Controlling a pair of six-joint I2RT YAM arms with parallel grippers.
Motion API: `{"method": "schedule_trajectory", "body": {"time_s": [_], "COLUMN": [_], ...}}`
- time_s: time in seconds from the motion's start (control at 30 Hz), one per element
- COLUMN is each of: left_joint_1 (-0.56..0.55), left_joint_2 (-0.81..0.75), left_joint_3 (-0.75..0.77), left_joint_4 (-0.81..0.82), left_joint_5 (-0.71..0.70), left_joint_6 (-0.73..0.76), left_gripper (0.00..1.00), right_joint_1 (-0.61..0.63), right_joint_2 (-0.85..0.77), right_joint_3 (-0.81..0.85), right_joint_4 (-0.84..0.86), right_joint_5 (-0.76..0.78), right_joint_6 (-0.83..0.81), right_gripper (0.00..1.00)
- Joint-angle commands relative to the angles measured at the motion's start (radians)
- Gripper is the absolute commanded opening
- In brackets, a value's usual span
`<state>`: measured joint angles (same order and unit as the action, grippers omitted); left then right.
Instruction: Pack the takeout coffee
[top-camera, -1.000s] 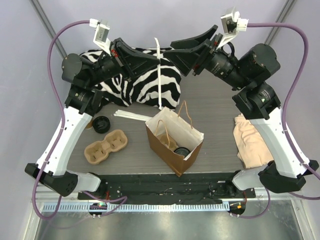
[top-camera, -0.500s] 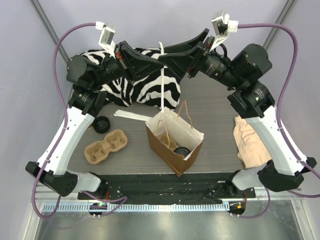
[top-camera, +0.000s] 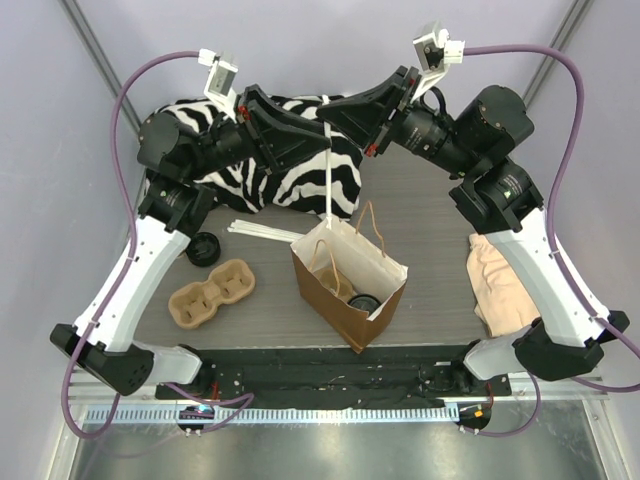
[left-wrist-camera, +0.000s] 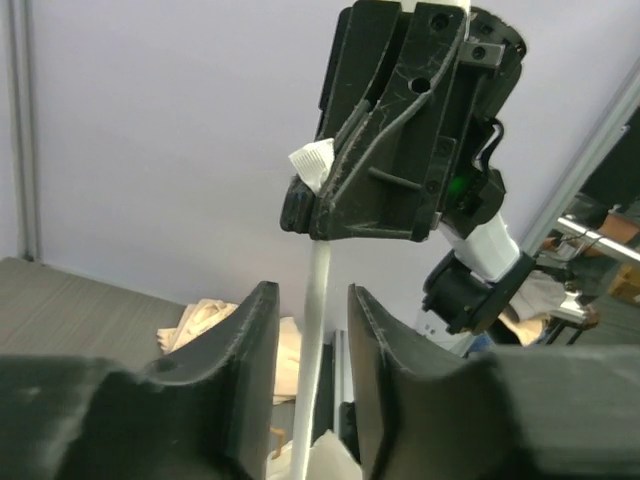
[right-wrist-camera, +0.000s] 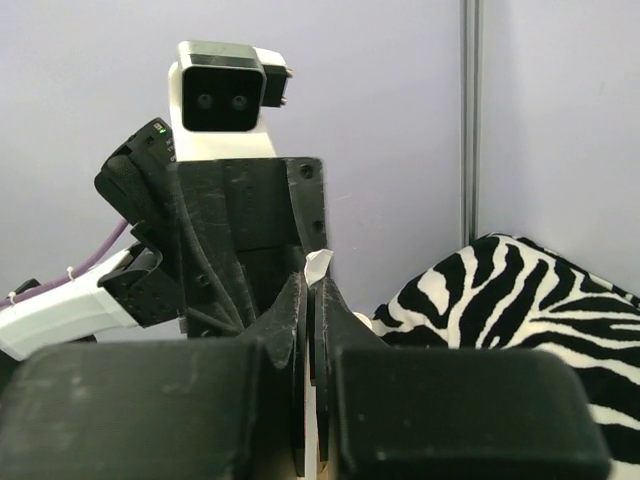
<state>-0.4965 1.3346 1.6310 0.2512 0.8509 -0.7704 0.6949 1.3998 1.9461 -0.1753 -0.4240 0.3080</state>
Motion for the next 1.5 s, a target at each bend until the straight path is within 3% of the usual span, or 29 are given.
{"method": "schedule_trajectory", "body": {"time_s": [0.0, 0.1, 0.2, 0.33, 0.53, 0.97, 1.47], "left_joint_1": [-0.002, 0.027, 0.104, 0.240, 0.331, 0.365, 0.371], "left_joint_2": [-0.037, -0.069, -0.095, -0.124, -0.189, -0.268, -0.302], "left_joint_3": [0.021, 0.026, 0.024, 0.010, -0.062, -0.203, -0.280], "left_joint_4": [-0.111, -0.246, -0.311, -0.345, -0.362, -0.383, -0.380], "left_joint_5": [-0.033, -0.052, -0.030, 0.005, 0.005, -0.010, -0.023], "left_joint_6": [0.090, 0.178, 0.191, 0.189, 0.207, 0.227, 0.230], "left_gripper": [0.62, 0.92, 0.97, 0.99, 1.00, 1.00, 1.00], "right_joint_1": [0.008, 0.006, 0.006, 0.006, 0.008, 0.032, 0.069], "right_joint_2": [-0.021, -0.033, -0.050, -0.051, -0.056, -0.180, -0.211], "right_joint_3": [0.014, 0.039, 0.051, 0.065, 0.008, -0.419, -0.610], "right_joint_4": [-0.015, -0.078, -0.151, -0.274, -0.420, -0.227, -0.138], "right_joint_5": [0.016, 0.040, 0.053, 0.071, 0.047, 0.079, 0.091], "right_joint_6": [-0.036, -0.098, -0.156, -0.211, -0.207, -0.070, 0.022], "right_gripper": [0.01, 0.01, 0.01, 0.01, 0.01, 0.01, 0.01]}}
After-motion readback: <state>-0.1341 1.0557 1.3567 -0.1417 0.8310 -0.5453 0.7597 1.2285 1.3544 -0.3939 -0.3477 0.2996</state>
